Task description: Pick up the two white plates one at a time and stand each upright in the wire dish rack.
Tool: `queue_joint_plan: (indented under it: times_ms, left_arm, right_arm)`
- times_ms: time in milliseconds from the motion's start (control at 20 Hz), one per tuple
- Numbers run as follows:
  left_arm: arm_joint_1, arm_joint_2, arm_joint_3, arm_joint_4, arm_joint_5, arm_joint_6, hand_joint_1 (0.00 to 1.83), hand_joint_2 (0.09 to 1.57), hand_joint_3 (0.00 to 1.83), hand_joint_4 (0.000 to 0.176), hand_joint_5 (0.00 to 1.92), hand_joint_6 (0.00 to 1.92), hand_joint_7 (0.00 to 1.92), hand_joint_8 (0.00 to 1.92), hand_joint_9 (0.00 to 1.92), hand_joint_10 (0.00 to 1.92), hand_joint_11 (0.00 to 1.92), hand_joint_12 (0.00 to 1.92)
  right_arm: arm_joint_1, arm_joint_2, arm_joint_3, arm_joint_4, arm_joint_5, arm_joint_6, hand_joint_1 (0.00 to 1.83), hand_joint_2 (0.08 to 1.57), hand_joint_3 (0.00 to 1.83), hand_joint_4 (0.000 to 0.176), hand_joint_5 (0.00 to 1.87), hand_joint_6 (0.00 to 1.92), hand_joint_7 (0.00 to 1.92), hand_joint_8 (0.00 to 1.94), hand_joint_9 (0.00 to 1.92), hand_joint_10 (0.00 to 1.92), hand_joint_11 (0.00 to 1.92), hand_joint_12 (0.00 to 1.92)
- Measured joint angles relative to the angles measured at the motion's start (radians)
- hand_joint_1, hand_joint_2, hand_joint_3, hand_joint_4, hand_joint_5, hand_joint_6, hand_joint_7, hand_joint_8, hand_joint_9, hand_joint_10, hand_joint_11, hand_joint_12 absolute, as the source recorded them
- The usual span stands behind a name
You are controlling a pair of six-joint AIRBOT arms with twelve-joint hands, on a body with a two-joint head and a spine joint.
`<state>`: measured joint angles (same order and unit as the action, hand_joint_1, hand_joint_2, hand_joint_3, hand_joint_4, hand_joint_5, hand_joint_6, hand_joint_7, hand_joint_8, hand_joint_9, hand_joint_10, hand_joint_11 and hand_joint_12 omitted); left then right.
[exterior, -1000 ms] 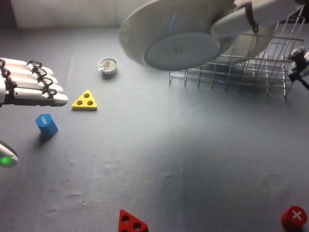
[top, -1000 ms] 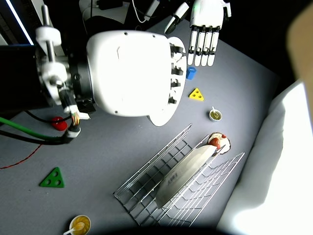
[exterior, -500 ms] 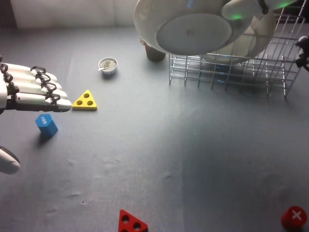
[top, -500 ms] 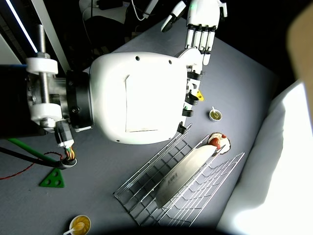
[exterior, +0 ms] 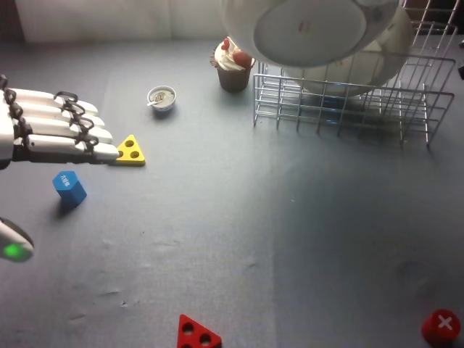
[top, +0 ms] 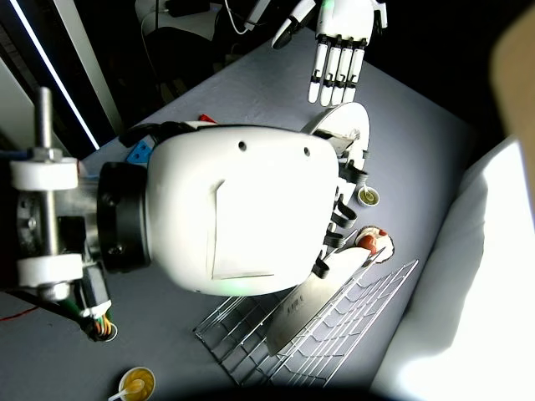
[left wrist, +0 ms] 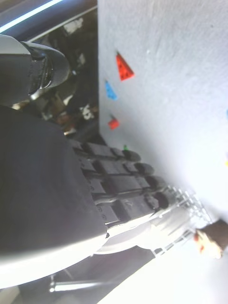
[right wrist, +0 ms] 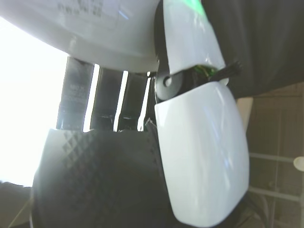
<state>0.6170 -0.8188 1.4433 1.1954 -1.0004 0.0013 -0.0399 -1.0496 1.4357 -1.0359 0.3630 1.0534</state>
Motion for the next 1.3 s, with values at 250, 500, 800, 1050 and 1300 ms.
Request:
queue_joint_plan:
  times_ms: [250,500,800,1050,1300]
  left_arm:
    - [0.000,0.001,-0.001,-0.026,-0.028,0.000,0.00,0.97,0.00,0.000,0.07,0.01,0.10,0.01,0.09,0.01,0.09,0.01]
    - [0.001,-0.003,-0.007,-0.046,-0.018,0.000,0.00,0.97,0.00,0.000,0.07,0.01,0.11,0.01,0.10,0.00,0.10,0.01]
    - [0.001,-0.014,-0.034,-0.063,-0.011,0.000,0.00,0.97,0.00,0.000,0.09,0.01,0.12,0.01,0.11,0.01,0.12,0.02]
    - [-0.008,-0.008,-0.031,-0.036,0.040,0.001,0.00,0.97,0.00,0.000,0.08,0.00,0.11,0.00,0.11,0.01,0.12,0.02]
    - [-0.008,-0.005,-0.062,-0.037,0.053,0.000,0.00,0.98,0.00,0.000,0.05,0.01,0.08,0.00,0.08,0.00,0.08,0.00]
  right_arm:
    - [0.000,0.000,0.019,-0.060,0.004,0.085,1.49,1.08,0.00,0.000,0.91,1.04,1.01,0.66,1.03,0.87,0.97,1.42]
    - [0.000,0.001,0.028,-0.069,0.006,0.100,1.49,1.09,0.00,0.000,0.89,1.08,1.01,0.66,1.02,0.88,0.96,1.43]
    - [-0.029,0.001,0.045,-0.094,0.010,0.156,1.49,1.09,0.00,0.000,0.88,1.10,1.01,0.67,1.01,0.89,0.97,1.41]
    - [-0.040,-0.005,0.053,-0.093,0.014,0.193,1.49,1.08,0.00,0.000,0.90,1.07,1.03,0.64,1.02,0.87,0.97,1.40]
    - [-0.066,-0.018,0.084,-0.102,0.040,0.234,1.49,1.07,0.00,0.000,0.93,1.01,1.05,0.60,1.04,0.85,0.97,1.41]
